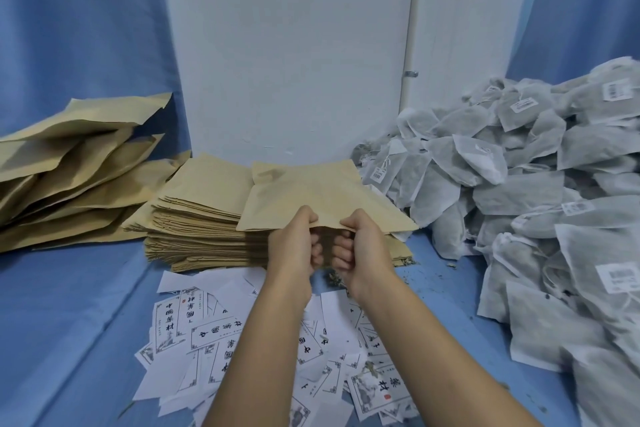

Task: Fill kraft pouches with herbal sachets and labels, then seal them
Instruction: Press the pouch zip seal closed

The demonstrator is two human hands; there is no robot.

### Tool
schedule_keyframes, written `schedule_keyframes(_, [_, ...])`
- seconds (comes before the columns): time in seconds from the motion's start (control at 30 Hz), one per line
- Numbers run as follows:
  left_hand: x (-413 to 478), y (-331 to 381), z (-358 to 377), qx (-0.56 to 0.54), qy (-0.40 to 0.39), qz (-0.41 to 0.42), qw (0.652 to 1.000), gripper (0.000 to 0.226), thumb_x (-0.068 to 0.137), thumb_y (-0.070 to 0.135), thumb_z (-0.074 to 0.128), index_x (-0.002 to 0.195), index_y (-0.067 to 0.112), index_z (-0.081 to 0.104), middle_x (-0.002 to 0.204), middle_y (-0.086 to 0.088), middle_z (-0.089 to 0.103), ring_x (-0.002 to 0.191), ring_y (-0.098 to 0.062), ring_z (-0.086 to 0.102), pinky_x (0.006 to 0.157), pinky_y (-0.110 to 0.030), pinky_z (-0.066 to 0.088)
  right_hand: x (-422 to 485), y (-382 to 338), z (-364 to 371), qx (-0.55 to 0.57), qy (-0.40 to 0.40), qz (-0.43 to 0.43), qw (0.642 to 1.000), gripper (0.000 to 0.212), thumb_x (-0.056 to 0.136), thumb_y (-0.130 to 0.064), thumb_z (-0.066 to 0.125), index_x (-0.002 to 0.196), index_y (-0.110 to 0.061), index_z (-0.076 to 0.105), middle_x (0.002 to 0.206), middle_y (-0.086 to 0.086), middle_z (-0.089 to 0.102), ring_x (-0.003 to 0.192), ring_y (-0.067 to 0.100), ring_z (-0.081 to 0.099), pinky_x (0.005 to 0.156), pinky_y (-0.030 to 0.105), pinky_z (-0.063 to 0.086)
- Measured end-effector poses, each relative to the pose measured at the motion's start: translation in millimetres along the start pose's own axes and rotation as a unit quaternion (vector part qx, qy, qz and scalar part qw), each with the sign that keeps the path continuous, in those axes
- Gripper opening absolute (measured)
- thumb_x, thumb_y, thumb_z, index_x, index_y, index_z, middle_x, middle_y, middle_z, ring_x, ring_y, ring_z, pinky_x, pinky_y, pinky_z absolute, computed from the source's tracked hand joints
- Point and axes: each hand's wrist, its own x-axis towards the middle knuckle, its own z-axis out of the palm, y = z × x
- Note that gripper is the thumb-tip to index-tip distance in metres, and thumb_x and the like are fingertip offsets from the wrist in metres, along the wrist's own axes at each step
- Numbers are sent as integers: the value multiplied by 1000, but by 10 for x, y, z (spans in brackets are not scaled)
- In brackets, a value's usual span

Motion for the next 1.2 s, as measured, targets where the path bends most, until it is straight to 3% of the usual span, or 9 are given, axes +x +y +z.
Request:
schedule_keyframes(0.1, [-30, -26, 35, 41, -41, -8, 998, 27, 83, 14, 54, 57, 12, 47, 39, 4, 37, 33, -9, 28, 39, -18, 26, -23, 0, 7, -36, -26, 10, 999, 33, 82, -15, 44, 49, -13, 39, 39, -2, 36, 30, 8, 20, 31, 18, 16])
schedule_keyframes(0.17, [-14, -24, 31, 37, -29, -1, 999, 24, 83, 13, 53, 59, 11, 47, 38, 4, 36, 33, -9, 27, 39, -19, 25, -32, 0, 0, -40, -38, 15, 998, 42, 83, -20, 43, 41, -14, 44, 38, -3, 38, 29, 7, 21, 31, 18, 16])
schedule_keyframes(0.3, [41, 2, -32, 20, 6, 8, 1000, 16, 81, 14, 55, 67, 10, 47, 40, 5, 37, 33, -9, 28, 37, -17, 23, -17, 3, -5, -4, 18, -10, 1000, 25, 82, -16, 46, 61, -18, 31, 39, -8, 24, 32, 7, 15, 31, 17, 12])
schedule_keyframes(0.5, [-12, -38, 21, 44, -36, 5, 998, 25, 83, 14, 54, 61, 13, 43, 43, 2, 34, 37, -12, 26, 44, -22, 25, -47, 3, 15, -30, -16, 2, 999, 24, 82, -13, 44, 59, -14, 38, 36, -2, 37, 29, 8, 19, 30, 18, 14])
schedule_keyframes(0.63, [33, 3, -34, 19, 25, 50, 998, 23, 83, 10, 54, 66, 14, 40, 51, 0, 31, 41, -12, 23, 43, -21, 23, -41, 22, 9, -3, 6, -5, 1000, 22, 82, -17, 48, 66, -18, 33, 38, -8, 26, 32, 7, 16, 31, 18, 12])
schedule_keyframes(0.73, [33, 12, -58, 39, 14, 49, 998, 20, 83, 13, 54, 67, 14, 41, 54, -2, 32, 44, -13, 25, 44, -22, 22, -25, 22, 13, 17, 14, -17, 1000, 24, 82, -10, 46, 65, -18, 31, 40, -8, 21, 31, 7, 14, 30, 18, 11])
schedule_keyframes(0.9, [8, -30, -9, 62, -47, 4, 997, 28, 84, 16, 54, 58, 13, 44, 43, 2, 34, 38, -12, 27, 45, -21, 25, -67, 16, 13, -41, -31, 9, 999, 23, 82, -17, 46, 60, -10, 44, 39, -1, 40, 30, 7, 21, 30, 17, 16])
schedule_keyframes(1.07, [62, -15, -64, 27, 0, 21, 999, 22, 83, 14, 55, 65, 14, 42, 43, 3, 34, 36, -10, 26, 40, -18, 22, -43, 25, 6, -12, 2, -6, 1000, 24, 83, -12, 47, 63, -16, 33, 39, -7, 24, 32, 7, 15, 31, 17, 12])
schedule_keyframes(1.2, [43, -64, -57, 57, -60, -9, 997, 26, 84, 14, 54, 59, 12, 45, 44, 2, 31, 34, -10, 24, 37, -15, 22, -57, 32, 27, -69, -35, -1, 997, 28, 84, -9, 44, 56, -11, 42, 35, -2, 39, 27, 7, 23, 30, 16, 16])
